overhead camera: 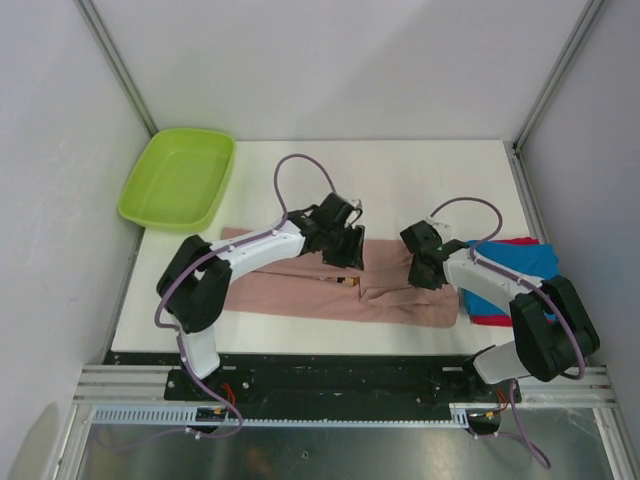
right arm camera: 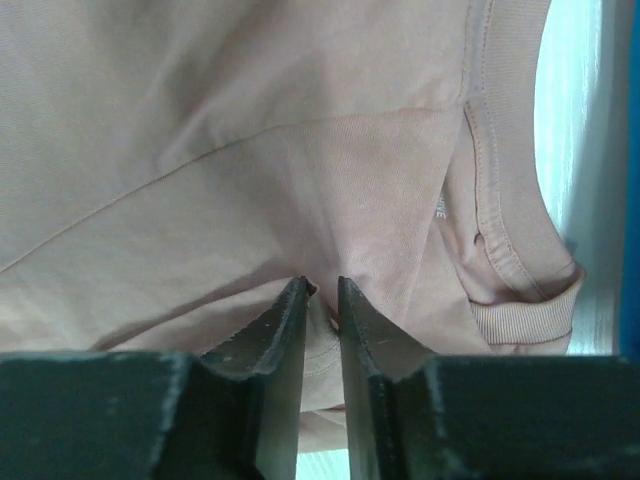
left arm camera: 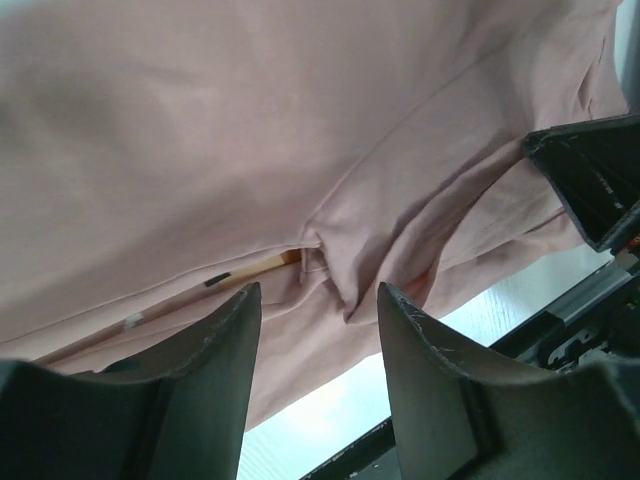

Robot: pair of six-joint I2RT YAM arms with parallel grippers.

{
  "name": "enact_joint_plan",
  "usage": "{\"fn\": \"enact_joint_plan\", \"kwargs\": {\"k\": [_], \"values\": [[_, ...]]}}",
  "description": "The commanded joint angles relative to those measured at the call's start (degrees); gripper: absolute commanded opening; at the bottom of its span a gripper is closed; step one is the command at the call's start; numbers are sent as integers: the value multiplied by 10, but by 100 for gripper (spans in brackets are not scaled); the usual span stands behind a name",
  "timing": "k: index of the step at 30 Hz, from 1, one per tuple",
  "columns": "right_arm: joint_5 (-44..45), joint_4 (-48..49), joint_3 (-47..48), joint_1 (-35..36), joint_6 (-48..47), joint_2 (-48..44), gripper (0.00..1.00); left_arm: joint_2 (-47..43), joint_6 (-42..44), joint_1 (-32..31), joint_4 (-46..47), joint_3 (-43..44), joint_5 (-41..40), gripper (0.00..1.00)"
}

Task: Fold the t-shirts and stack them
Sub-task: Fold the other side of the tshirt into a rectangle

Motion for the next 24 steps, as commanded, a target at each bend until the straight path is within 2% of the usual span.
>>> {"fn": "enact_joint_plan", "kwargs": {"k": [1,4,9,19,24], "values": [[-7,-8,-13,-1,10,-44,19,26,-5,-26,2,34,15,54],[-10,-22,-22,1,16,-75,10,37,-8,-42,2,37,15,53],[-17,-44,-34,7,26,-118,4,49,-10,-60,3,40,17,49],[-21,-73,-62,45,67,-160,4,57,-18,-91,2,22,17,38],[-9,-97,-69,66,91,-176,8,51,-22,-103,2,-3,15,31]]}}
